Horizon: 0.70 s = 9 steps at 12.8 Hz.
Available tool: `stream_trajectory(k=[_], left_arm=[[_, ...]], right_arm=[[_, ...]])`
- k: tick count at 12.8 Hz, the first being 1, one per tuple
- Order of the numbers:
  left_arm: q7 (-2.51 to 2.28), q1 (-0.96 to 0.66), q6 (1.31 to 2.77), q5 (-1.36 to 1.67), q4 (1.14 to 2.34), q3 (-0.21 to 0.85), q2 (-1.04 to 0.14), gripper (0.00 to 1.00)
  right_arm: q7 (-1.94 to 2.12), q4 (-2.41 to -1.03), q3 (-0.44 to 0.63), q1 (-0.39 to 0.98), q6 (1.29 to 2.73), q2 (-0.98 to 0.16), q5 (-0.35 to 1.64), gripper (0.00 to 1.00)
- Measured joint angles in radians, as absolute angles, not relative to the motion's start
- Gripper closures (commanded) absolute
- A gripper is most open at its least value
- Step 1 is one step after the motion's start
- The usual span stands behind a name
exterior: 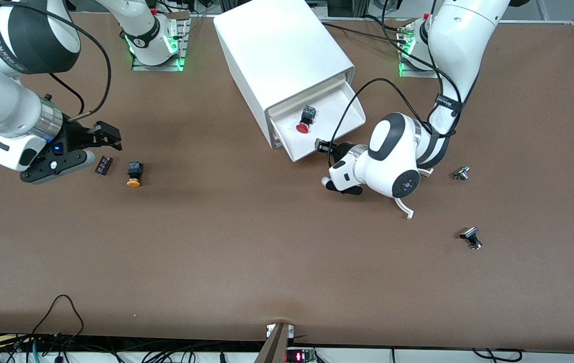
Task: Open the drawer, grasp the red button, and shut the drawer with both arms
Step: 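Pull the white drawer open with the left gripper while the right gripper advances, then reach the right gripper into the drawer while the left gripper withdraws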
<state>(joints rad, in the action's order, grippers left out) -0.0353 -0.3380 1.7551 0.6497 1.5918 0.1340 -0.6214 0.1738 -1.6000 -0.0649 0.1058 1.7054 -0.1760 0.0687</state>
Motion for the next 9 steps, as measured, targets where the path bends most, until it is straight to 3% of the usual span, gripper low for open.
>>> stream_trajectory(k=[9], left_arm=[[-0.033,-0.3,1.75,0.649,1.548,0.131,-0.638,0.66]], right_arm=[[-0.135,-1.528,-0.067,0.266,1.705,-0.214,0.107,0.0]])
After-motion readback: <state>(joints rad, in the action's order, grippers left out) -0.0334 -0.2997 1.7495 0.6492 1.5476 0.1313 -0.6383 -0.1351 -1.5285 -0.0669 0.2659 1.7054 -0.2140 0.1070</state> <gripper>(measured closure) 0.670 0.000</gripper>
